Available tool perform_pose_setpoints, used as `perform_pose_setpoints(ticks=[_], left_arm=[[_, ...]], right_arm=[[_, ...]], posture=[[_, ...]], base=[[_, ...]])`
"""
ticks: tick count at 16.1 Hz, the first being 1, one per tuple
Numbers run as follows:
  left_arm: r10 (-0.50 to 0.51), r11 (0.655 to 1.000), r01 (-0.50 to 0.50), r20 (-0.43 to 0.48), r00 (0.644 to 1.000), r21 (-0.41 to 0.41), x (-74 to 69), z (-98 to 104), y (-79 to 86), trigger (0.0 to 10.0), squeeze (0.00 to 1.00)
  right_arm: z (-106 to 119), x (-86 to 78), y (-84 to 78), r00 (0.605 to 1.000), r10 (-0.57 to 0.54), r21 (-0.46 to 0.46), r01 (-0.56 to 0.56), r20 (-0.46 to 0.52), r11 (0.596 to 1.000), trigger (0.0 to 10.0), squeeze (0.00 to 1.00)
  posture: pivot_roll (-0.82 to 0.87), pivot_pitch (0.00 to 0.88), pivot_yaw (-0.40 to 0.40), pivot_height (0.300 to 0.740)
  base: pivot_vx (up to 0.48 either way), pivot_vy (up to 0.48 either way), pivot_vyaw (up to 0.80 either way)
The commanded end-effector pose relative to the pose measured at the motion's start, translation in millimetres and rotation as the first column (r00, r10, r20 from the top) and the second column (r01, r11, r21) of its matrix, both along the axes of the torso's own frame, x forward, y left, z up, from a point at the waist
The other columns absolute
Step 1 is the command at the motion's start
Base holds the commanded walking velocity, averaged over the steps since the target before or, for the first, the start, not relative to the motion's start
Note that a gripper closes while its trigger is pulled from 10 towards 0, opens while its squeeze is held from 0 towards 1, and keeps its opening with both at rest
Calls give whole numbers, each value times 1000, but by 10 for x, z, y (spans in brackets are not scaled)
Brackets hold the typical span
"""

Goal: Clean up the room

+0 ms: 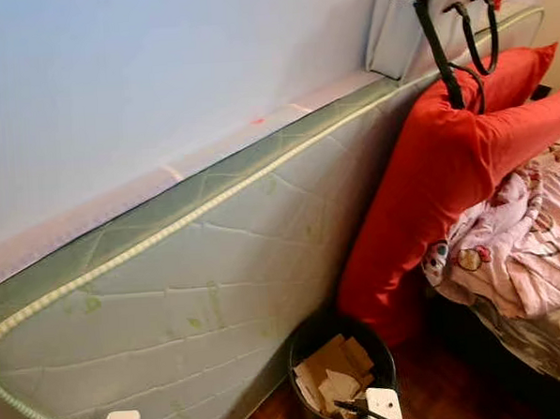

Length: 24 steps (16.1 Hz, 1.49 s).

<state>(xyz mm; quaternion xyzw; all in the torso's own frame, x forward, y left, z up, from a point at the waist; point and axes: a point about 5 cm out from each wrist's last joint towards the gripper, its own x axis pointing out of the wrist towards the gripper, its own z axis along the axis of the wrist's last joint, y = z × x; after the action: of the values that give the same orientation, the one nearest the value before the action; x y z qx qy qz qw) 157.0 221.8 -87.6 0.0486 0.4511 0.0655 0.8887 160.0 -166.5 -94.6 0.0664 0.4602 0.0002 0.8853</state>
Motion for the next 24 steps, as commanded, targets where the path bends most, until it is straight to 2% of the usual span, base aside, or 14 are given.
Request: perform_pose_setpoints(ticks=[1,3,17,24], left_arm=[[-36,999,37,18,999,-27,270,79,-133,10000,0],[-43,999,43,11,999,-28,255,71,-136,10000,0],[-26,999,26,8,1000,-32,259,74,-117,10000,0],[-75,997,75,-6,997,-22,237,62,-131,10000,0]], right_arm=[[22,89,-133,993,-98,-79,92,-68,993,10000,0],[22,88,-134,994,-90,-84,85,-67,993,10000,0],[43,123,-121,997,-69,-64,67,-29,996,10000,0],[51,138,-122,998,-62,-58,60,-22,997,10000,0]], posture=[[54,0,-8,740],[47,0,-4,740],[49,0,-11,740],[51,0,-17,740]], base=[[0,-247,-781],[0,-268,-759],[0,-272,0],[0,-273,0]])
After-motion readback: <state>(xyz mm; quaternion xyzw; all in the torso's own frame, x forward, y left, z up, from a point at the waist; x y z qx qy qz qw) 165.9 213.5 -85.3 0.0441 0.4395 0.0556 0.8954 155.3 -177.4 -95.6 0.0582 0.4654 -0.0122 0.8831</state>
